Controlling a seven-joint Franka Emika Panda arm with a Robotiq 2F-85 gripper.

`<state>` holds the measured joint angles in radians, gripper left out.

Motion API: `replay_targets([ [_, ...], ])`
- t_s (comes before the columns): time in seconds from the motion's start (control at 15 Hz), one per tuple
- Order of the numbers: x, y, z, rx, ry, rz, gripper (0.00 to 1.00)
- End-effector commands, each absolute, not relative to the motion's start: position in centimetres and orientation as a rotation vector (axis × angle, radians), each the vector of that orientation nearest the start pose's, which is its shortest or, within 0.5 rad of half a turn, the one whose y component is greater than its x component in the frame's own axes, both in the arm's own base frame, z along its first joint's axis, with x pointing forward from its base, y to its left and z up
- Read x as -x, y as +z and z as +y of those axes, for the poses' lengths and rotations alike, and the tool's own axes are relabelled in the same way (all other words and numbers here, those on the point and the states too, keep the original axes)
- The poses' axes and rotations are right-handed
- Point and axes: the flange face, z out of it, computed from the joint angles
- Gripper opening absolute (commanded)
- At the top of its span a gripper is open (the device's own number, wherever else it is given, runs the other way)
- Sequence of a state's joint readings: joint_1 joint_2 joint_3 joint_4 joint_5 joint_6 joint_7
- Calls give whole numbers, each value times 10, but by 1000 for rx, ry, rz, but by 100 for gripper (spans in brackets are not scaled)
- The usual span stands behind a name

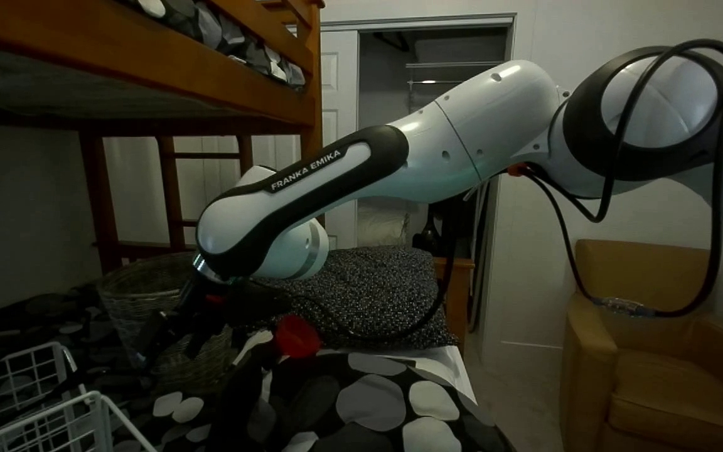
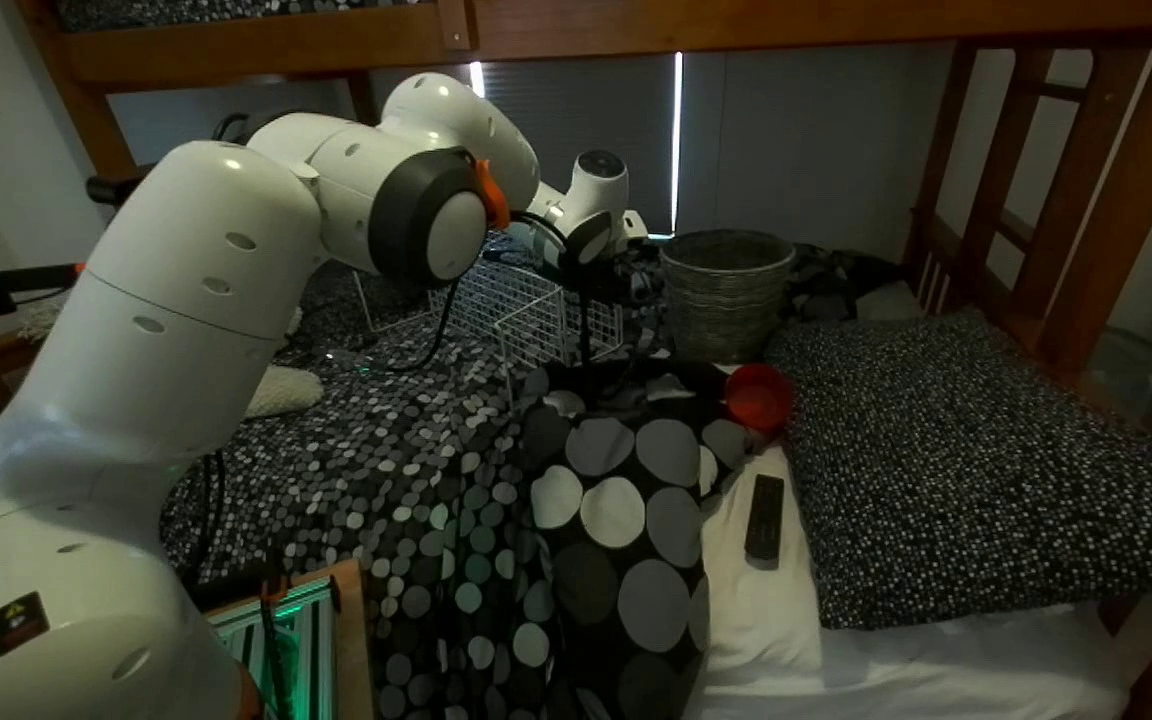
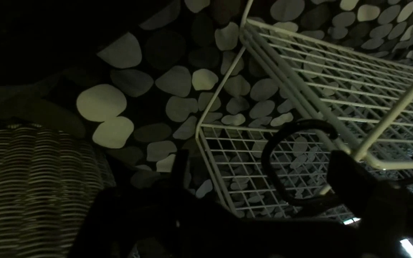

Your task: Put the black hanger in the basket

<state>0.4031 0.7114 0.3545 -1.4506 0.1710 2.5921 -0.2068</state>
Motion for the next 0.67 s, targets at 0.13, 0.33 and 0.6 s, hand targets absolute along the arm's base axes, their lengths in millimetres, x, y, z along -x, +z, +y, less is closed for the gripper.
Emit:
replay_targets([
  [0.13,-593,320,489,2522,-509,-874,80],
  [0.33,-595,312,497,2522,-516,-842,75],
  [0.6,-596,300,500,2544,-504,-797,45],
])
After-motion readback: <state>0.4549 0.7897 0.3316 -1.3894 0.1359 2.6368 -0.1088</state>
